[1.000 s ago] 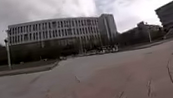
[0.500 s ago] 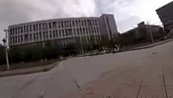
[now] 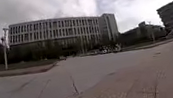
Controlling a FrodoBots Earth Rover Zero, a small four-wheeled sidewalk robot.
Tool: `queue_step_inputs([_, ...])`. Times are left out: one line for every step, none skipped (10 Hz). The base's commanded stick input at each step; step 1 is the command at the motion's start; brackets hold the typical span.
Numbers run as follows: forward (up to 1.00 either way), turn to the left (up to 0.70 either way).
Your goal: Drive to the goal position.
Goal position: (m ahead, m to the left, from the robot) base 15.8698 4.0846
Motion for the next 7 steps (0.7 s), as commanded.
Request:
queue_step_inputs([0.7, 0.0])
queue_step_inputs([0.7, 0.0])
queue_step_inputs([0.7, 0.0])
queue_step_inputs([0.7, 0.0])
queue_step_inputs([0.7, 0.0])
queue_step_inputs([0.7, 0.0])
queue_step_inputs([0.7, 0.0])
